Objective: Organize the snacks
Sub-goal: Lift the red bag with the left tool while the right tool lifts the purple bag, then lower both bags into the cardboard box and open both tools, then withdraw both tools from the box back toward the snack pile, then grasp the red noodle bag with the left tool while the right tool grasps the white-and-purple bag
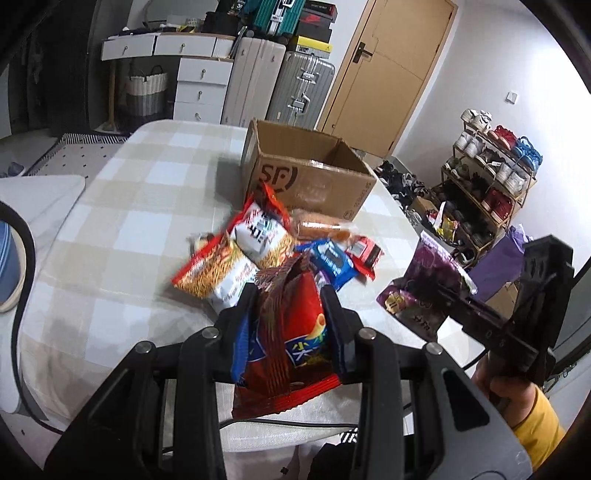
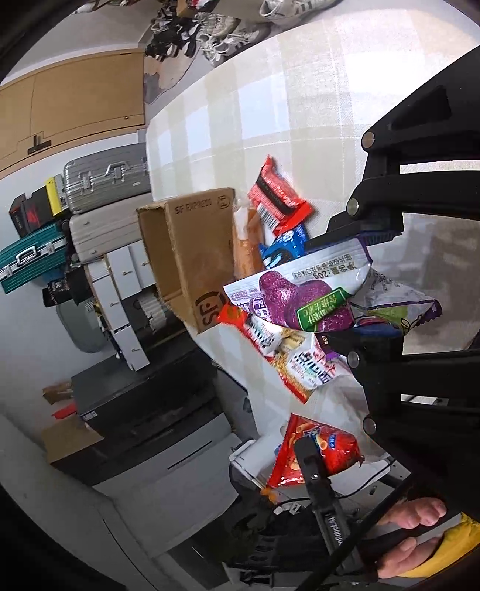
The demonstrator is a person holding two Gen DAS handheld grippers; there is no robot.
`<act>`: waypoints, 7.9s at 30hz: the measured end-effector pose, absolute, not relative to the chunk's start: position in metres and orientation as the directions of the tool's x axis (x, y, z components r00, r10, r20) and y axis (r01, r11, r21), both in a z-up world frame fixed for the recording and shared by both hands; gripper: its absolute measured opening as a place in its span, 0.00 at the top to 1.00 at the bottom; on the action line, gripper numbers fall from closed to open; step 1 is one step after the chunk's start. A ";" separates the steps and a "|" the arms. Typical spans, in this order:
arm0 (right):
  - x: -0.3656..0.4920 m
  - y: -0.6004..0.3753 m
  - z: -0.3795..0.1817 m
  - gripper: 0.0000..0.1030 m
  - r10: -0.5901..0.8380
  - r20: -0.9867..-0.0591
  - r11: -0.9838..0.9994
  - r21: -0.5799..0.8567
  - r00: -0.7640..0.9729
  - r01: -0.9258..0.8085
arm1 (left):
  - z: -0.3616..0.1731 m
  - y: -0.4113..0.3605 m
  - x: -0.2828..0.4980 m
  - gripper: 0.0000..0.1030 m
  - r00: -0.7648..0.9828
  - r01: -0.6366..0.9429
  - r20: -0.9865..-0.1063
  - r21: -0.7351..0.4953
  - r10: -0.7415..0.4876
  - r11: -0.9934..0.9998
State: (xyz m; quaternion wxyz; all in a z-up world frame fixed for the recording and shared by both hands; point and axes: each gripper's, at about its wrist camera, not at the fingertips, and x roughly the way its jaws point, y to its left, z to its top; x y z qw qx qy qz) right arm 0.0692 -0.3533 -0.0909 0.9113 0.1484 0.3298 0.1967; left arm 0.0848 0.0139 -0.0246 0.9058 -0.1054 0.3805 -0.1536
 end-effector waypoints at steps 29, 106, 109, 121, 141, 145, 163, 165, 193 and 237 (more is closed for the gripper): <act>0.150 -0.341 0.035 0.68 0.464 -0.389 0.874 0.344 0.796 -0.342 | 0.114 -0.006 0.214 0.69 0.725 0.229 -0.595 -0.268 -0.348 0.936; 0.342 -0.321 -0.044 0.01 0.142 -0.649 0.979 -0.018 0.747 -0.201 | -0.021 -0.080 0.444 0.01 0.549 0.209 -0.778 -0.228 -0.306 0.951; 0.330 -0.323 -0.035 0.01 0.143 -0.632 0.980 -0.018 0.762 -0.198 | -0.010 -0.077 0.431 0.01 0.570 0.190 -0.763 -0.238 -0.304 0.953; 0.242 -0.334 0.019 0.01 0.149 -0.559 0.984 0.000 0.816 -0.179 | 0.056 -0.054 0.335 0.01 0.698 0.146 -0.664 -0.233 -0.267 0.961; 0.061 -0.323 0.089 0.01 0.218 -0.365 0.975 0.031 0.905 -0.222 | 0.165 -0.036 0.111 0.01 0.899 0.165 -0.392 -0.107 -0.194 0.981; 0.028 -0.321 0.103 0.01 0.238 -0.337 0.970 0.037 0.911 -0.240 | 0.187 -0.031 0.079 0.01 0.901 0.176 -0.379 -0.124 -0.210 0.977; -0.026 -0.289 0.029 0.01 0.274 -0.373 0.958 0.025 0.887 -0.286 | 0.081 0.038 0.026 0.01 0.848 0.050 -0.519 -0.132 -0.112 0.990; -0.022 -0.291 0.016 0.01 0.275 -0.379 0.959 0.040 0.884 -0.282 | 0.071 0.040 0.031 0.01 0.846 0.052 -0.520 -0.137 -0.116 0.989; 0.106 -0.250 -0.141 0.01 0.348 -0.697 0.923 0.138 0.626 -0.360 | -0.090 0.026 0.172 0.02 0.638 0.065 -0.764 -0.076 -0.100 0.995; 0.123 -0.240 -0.163 0.46 0.388 -0.756 0.898 0.181 0.527 -0.401 | -0.122 0.029 0.188 0.62 0.501 0.163 -0.797 -0.295 -0.337 0.941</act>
